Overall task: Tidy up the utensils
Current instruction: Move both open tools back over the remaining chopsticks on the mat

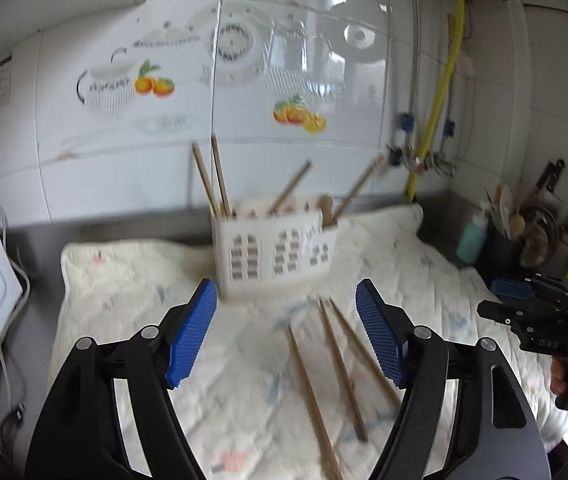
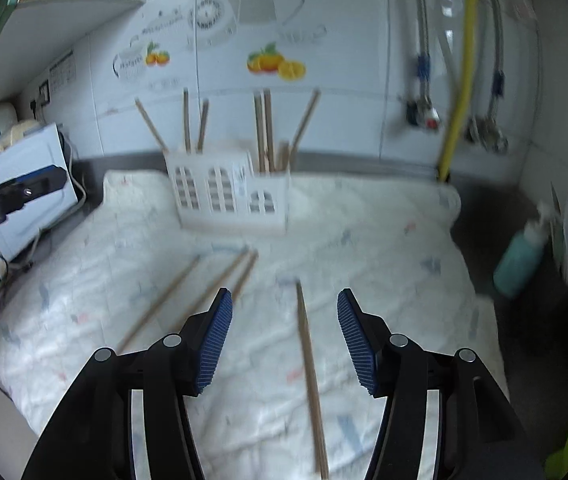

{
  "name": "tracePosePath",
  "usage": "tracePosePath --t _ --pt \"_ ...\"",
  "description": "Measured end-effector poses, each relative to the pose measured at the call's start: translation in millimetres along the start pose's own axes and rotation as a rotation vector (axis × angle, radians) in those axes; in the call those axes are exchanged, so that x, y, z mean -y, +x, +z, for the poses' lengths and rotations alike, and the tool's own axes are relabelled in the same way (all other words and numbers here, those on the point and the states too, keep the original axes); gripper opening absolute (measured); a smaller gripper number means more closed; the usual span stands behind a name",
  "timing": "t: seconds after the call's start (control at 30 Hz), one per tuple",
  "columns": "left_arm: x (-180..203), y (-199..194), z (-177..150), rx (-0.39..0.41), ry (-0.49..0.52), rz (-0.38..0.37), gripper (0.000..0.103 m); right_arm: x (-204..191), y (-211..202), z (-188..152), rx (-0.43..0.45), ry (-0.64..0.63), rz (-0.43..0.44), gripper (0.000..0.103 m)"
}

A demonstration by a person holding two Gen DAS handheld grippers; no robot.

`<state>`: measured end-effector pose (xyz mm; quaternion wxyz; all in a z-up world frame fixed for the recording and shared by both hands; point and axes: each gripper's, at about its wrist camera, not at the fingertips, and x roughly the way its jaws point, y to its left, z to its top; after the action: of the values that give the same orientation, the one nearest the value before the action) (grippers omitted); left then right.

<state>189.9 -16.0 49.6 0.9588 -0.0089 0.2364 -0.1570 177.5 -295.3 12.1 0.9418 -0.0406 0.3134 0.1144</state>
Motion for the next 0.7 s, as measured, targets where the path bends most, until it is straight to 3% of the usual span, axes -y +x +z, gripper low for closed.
tracePosePath --t 0.1,0.3,0.7 --pt "2.3 -0.9 -33.4 -0.058 -0.022 -0.018 0.074 5.3 0.6 -39.9 -0.061 0.042 0.002 0.047" --pt "9.7 5.1 -79.2 -0.141 -0.034 -0.029 0.076 16.9 7.0 -88.6 -0.127 0.082 -0.023 0.037" --pt "26.0 17.9 -126.4 -0.253 -0.026 -0.061 0.073 28.7 33.3 -106.4 -0.174 0.123 -0.032 0.019"
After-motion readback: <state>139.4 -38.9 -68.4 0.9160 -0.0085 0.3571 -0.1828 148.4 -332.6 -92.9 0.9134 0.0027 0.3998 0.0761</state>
